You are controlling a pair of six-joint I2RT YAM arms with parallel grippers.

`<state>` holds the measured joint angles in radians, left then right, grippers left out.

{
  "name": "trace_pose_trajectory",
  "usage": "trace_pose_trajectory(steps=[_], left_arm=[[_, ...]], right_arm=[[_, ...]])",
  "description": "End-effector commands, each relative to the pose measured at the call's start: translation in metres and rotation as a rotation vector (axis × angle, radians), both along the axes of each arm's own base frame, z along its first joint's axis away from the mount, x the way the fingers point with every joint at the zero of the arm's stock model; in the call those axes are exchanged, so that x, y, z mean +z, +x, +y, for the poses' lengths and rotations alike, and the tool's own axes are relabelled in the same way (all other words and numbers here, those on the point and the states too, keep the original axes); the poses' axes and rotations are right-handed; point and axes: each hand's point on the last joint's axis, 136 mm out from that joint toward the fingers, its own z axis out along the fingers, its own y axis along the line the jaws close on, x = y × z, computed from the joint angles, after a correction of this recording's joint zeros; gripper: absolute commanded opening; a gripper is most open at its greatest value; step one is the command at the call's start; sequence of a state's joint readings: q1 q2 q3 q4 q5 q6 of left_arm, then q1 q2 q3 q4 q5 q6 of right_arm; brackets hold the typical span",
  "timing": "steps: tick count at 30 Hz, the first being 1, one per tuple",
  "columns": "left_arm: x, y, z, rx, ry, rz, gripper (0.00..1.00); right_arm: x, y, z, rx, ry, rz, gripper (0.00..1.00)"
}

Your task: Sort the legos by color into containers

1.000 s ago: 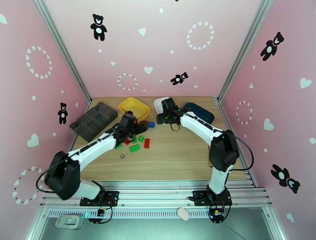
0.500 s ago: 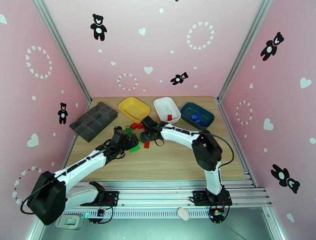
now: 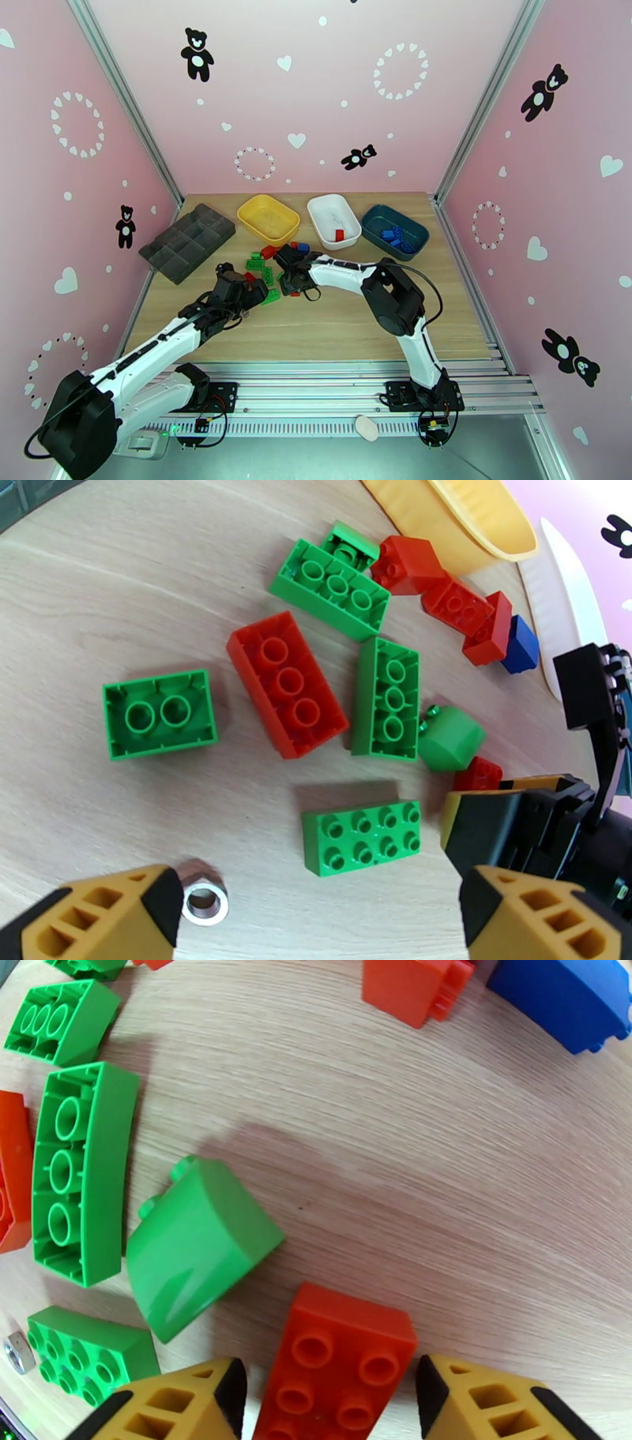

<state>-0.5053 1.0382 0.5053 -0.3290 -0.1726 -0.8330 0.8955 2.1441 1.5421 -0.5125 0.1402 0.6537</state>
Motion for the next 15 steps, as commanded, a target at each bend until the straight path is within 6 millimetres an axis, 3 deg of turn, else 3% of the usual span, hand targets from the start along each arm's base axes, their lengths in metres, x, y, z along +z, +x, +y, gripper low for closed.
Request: trace_pose_trajectory(steps=[1, 5, 9, 15], left_arm=[[-0.005, 0.005, -0.002, 0.004, 0.000, 0.015, 0.98], [-0.006, 0.016, -0.016, -0.028, -0.029, 0.024, 0.98], [-0.001, 0.033, -0.037, -0.081, -0.067, 0.027, 0.98], [0.015, 0.063, -0.082, -0.177, -0.120, 0.010, 0.98]], right_arm=[[0.002, 0.001, -0.010, -0.019, -0.044, -0.036, 0.54], [0.013, 0.004, -0.023, -0.035, -0.031, -0.056, 0.45], [0.018, 0.010, -0.037, -0.058, 0.015, -0.043, 0.29], [0.040, 0.027, -0.061, -0.096, 0.047, -0.067, 0.27]])
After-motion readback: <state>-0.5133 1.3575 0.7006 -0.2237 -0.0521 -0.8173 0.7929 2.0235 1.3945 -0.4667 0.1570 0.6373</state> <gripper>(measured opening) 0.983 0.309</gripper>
